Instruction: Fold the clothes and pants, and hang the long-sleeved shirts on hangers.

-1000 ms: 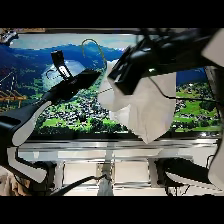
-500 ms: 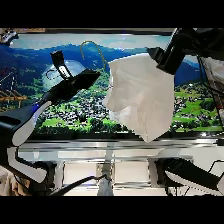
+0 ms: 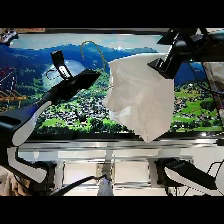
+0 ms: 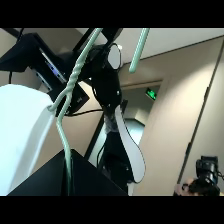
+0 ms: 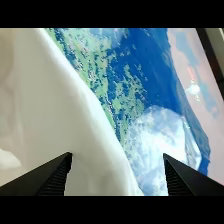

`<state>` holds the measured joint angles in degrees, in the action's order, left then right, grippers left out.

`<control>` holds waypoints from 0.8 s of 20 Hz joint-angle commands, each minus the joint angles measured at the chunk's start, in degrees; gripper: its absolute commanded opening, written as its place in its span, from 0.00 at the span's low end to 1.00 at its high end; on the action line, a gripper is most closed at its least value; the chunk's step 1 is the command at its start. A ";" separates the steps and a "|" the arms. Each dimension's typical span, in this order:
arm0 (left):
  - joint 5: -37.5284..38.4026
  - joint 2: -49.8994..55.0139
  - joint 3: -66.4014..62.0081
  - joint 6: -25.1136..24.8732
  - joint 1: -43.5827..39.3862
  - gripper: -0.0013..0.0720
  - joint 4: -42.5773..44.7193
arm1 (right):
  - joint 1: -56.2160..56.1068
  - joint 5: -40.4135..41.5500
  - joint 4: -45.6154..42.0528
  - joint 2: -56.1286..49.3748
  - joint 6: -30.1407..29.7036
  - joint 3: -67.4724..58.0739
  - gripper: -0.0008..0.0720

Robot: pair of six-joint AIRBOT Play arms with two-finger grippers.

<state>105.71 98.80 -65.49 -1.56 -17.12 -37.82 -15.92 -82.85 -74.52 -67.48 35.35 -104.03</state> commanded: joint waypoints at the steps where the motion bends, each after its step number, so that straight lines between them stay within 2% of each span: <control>1: 0.04 0.04 0.02 0.00 -0.02 0.02 0.04 | 0.81 2.12 3.17 -1.60 -0.98 1.11 0.91; 3: 0.04 0.04 0.02 0.02 -0.02 0.02 0.02 | 0.81 2.95 5.57 -3.93 -1.01 1.11 0.89; 5: 0.07 0.04 0.02 0.00 -0.02 0.02 0.02 | 0.35 2.84 6.84 -6.36 -1.01 1.11 0.82; 6: 0.13 0.04 0.02 0.00 -0.02 0.02 0.02 | 0.02 2.91 7.04 -7.30 -1.01 1.11 0.64; 7: 0.22 0.04 0.02 0.00 -0.02 0.02 0.02 | -0.37 2.86 6.97 -7.89 -1.07 1.11 0.37; 8: 0.24 0.04 0.02 0.00 0.00 0.02 0.00 | -0.39 2.99 7.15 -8.04 -1.68 1.11 0.05; 12: 0.17 0.04 0.02 0.00 0.04 0.04 -0.07 | -0.37 6.23 7.04 -6.67 -2.08 1.05 0.04; 13: 0.09 0.04 0.02 0.02 0.04 0.20 -0.59 | -0.39 6.91 7.06 -6.16 -2.08 0.96 0.04; 14: -0.09 0.07 0.02 0.02 0.04 0.43 -1.86 | -0.37 7.13 7.04 -5.66 -2.08 0.98 0.04; 16: -0.39 0.07 0.02 0.04 0.09 0.79 -6.97 | -0.37 6.64 7.02 -5.03 -2.08 0.98 0.04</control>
<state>106.30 98.80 -65.49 -1.65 -17.10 -40.53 -16.27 -77.12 -67.66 -73.34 33.36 -102.98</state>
